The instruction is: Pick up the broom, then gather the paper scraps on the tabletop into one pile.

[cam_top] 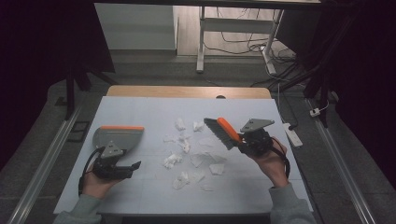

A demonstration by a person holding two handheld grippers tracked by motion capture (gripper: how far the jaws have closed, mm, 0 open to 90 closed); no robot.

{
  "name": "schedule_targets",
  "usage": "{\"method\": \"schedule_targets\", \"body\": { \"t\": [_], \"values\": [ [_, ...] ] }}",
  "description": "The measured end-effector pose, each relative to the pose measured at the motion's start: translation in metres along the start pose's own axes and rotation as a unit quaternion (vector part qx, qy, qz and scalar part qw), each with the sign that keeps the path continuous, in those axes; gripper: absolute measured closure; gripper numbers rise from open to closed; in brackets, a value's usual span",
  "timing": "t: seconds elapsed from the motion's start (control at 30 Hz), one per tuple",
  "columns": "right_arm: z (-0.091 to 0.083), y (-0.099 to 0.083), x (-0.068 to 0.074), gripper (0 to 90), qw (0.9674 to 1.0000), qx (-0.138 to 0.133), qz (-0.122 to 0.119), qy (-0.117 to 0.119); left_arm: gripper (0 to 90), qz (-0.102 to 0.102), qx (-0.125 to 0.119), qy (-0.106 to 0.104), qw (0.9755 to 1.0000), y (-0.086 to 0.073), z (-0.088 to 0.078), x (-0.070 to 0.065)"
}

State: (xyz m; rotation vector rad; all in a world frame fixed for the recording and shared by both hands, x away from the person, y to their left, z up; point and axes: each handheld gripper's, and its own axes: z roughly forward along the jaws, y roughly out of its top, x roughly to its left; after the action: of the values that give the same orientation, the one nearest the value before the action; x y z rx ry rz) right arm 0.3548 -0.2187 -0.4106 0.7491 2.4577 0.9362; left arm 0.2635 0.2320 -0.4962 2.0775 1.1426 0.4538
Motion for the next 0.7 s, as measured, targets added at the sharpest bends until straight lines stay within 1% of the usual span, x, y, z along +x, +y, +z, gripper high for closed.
{"method": "schedule_targets", "body": {
  "t": [0.13, 0.27, 0.33, 0.43, 0.5, 0.63, 0.7],
  "values": [
    [-0.004, -0.001, -0.012, 69.7, 0.9996, 0.006, 0.016, -0.02, 24.9, 0.0, 0.0, 0.001, 1.0, 0.001, 0.001, 0.001],
    [-0.005, -0.004, -0.025, 69.7, 0.9983, 0.021, 0.034, -0.044, 24.2, 0.001, 0.005, 0.001, 1.0, 0.001, 0.003, 0.001],
    [-0.004, -0.006, -0.031, 69.7, 0.9973, 0.031, 0.043, -0.05, 24.1, 0.003, 0.006, 0.0, 1.0, 0.001, 0.003, 0.0],
    [-0.001, -0.009, -0.041, 69.7, 0.9948, 0.051, 0.058, -0.066, 24.0, 0.002, 0.006, -0.001, 1.0, 0.001, 0.003, 0.001],
    [0.004, -0.01, -0.046, 69.7, 0.9931, 0.064, 0.068, -0.07, 24.0, 0.002, 0.006, -0.001, 1.0, 0.001, 0.004, 0.001],
    [0.015, -0.013, -0.057, 69.7, 0.9888, 0.097, 0.073, -0.087, 24.1, 0.001, 0.008, -0.003, 1.0, 0.001, 0.005, 0.002],
    [0.021, -0.014, -0.061, 69.7, 0.9875, 0.108, 0.07, -0.092, 24.0, 0.002, 0.01, -0.004, 0.9999, 0.001, 0.006, 0.002]
  ]
}}
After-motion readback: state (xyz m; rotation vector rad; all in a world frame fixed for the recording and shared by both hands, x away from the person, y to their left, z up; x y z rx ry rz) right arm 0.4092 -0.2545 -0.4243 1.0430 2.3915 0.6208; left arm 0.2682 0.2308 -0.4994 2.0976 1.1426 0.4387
